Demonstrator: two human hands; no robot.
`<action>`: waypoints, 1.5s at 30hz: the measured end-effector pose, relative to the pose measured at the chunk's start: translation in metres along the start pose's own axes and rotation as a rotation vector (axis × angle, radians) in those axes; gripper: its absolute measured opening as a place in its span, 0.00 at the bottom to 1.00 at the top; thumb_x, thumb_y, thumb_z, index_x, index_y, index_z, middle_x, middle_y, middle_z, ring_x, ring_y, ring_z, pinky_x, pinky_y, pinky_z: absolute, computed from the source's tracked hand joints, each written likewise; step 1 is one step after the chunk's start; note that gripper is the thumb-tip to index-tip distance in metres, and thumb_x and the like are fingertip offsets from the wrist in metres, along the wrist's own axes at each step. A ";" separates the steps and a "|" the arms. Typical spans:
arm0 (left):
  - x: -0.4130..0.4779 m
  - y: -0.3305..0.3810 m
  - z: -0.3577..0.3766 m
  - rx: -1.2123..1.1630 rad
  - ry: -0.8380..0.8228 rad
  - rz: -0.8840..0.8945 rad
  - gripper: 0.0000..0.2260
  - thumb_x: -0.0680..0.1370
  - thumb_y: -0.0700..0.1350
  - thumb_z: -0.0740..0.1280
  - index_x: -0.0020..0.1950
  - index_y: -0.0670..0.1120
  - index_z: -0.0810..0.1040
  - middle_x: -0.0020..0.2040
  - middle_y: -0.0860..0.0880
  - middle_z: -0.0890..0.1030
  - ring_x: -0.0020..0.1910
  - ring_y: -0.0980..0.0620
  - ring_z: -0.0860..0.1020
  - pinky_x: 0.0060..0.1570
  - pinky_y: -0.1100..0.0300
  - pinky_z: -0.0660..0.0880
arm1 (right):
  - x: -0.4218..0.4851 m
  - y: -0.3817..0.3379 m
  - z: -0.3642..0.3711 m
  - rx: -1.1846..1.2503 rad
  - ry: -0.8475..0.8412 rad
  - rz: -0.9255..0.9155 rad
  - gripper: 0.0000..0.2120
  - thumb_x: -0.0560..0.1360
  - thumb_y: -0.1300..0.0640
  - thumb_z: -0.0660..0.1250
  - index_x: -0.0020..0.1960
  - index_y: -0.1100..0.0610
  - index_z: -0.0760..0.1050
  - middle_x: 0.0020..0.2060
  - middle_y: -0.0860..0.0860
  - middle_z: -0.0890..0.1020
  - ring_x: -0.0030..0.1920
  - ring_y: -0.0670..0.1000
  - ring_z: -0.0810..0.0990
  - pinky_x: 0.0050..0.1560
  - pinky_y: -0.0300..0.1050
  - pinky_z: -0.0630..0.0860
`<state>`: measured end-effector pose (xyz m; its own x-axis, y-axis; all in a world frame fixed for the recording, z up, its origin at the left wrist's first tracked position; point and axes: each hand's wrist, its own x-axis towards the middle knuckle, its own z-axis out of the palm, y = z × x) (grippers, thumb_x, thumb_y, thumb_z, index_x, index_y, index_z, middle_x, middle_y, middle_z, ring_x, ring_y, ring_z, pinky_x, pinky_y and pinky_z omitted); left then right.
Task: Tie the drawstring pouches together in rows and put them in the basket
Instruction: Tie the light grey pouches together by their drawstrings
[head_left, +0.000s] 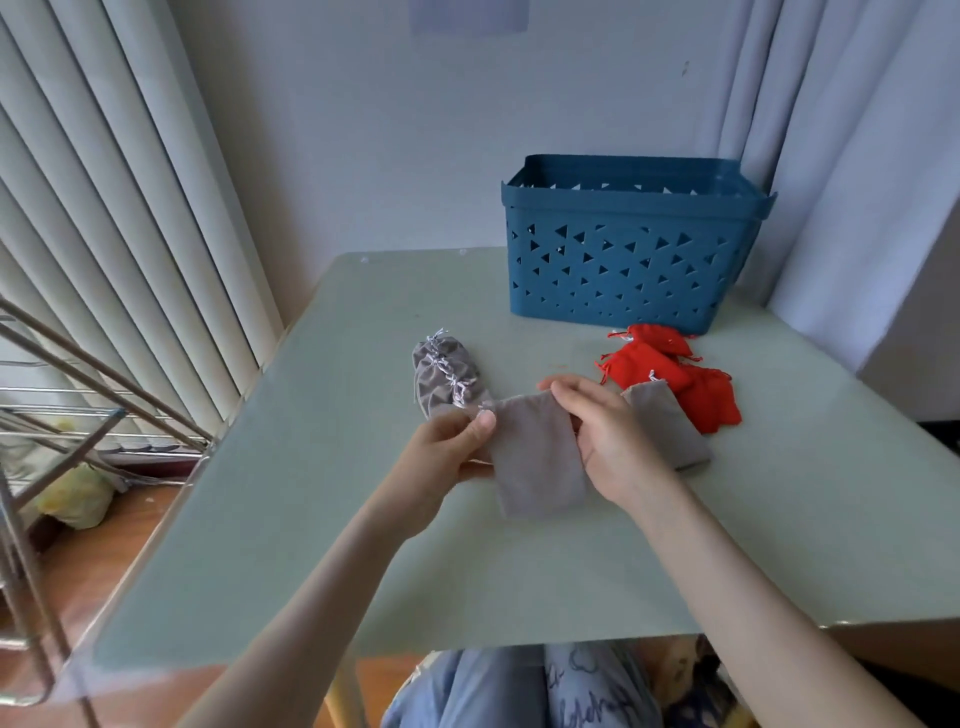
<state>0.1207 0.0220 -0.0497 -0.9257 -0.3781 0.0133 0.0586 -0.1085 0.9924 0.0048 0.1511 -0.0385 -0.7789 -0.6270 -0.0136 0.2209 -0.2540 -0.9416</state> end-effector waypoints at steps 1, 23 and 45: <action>-0.004 -0.003 0.000 0.044 0.025 -0.004 0.11 0.80 0.45 0.62 0.48 0.37 0.75 0.38 0.46 0.81 0.36 0.50 0.79 0.38 0.60 0.78 | -0.004 0.003 -0.003 0.008 0.019 0.014 0.09 0.79 0.63 0.62 0.43 0.58 0.78 0.35 0.50 0.81 0.40 0.47 0.78 0.44 0.39 0.75; -0.014 -0.014 -0.023 -0.590 0.289 -0.003 0.21 0.82 0.44 0.56 0.27 0.48 0.66 0.35 0.50 0.80 0.28 0.56 0.73 0.27 0.66 0.69 | -0.016 0.040 -0.041 -0.828 0.385 -0.240 0.12 0.75 0.69 0.61 0.36 0.56 0.71 0.31 0.52 0.78 0.37 0.56 0.78 0.39 0.45 0.71; 0.028 0.062 0.006 0.410 0.093 0.072 0.11 0.79 0.39 0.62 0.41 0.42 0.81 0.28 0.53 0.78 0.27 0.60 0.75 0.32 0.70 0.70 | 0.014 -0.056 0.039 -0.844 -0.282 -0.497 0.11 0.73 0.60 0.70 0.40 0.44 0.77 0.41 0.44 0.75 0.46 0.36 0.70 0.50 0.26 0.63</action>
<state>0.0959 0.0099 0.0130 -0.8859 -0.4548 0.0914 -0.0495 0.2887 0.9561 0.0042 0.1277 0.0275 -0.4790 -0.7702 0.4210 -0.6612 0.0011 -0.7502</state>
